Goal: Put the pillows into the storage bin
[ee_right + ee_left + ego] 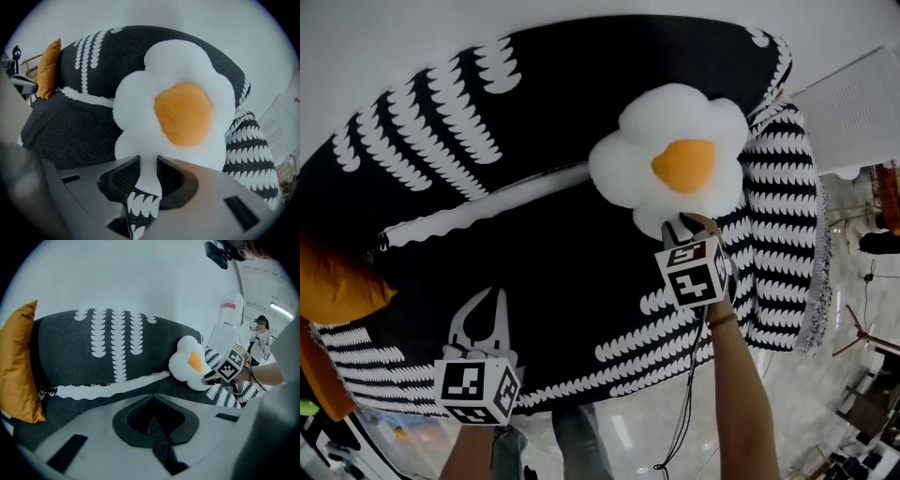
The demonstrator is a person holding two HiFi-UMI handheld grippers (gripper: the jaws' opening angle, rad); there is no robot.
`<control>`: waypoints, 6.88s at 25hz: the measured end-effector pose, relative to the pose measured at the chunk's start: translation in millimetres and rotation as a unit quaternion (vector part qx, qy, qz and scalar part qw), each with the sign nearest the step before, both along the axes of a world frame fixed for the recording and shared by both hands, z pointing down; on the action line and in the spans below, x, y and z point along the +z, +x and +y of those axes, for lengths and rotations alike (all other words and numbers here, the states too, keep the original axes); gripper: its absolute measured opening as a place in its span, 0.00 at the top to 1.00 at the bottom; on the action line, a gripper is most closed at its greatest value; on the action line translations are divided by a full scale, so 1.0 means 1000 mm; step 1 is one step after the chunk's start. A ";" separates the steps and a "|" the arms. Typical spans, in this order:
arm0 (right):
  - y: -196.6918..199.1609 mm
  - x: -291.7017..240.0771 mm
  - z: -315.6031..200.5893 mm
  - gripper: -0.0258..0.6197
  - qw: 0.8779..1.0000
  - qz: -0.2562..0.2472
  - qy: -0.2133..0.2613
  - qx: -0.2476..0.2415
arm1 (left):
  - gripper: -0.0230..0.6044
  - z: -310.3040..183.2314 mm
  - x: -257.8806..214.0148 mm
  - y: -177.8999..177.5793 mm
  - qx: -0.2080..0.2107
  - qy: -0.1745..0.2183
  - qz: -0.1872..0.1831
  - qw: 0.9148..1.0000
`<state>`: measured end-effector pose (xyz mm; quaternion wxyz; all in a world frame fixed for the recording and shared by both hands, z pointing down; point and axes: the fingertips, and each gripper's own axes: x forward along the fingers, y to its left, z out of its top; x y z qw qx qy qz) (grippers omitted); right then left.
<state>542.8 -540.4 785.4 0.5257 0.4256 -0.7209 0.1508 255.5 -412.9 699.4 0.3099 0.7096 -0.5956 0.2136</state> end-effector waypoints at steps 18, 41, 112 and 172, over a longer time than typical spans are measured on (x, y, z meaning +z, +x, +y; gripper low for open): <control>0.014 -0.002 -0.005 0.94 0.999 0.028 -0.012 0.019 | 0.95 0.005 -0.003 -0.006 -0.023 -0.002 -0.001 1.000; 0.007 -0.104 0.035 0.95 0.999 0.031 -0.013 -0.014 | 0.95 0.022 -0.117 -0.030 -0.056 0.044 -0.005 0.997; -0.901 -0.508 0.841 0.95 0.640 -0.138 -0.103 -0.749 | 0.95 0.946 -0.394 -0.563 -0.733 0.121 -0.096 0.662; -0.941 -0.356 1.149 0.79 0.407 -0.042 -0.229 -0.883 | 0.95 1.196 -0.314 -0.447 -0.933 0.039 -0.056 0.353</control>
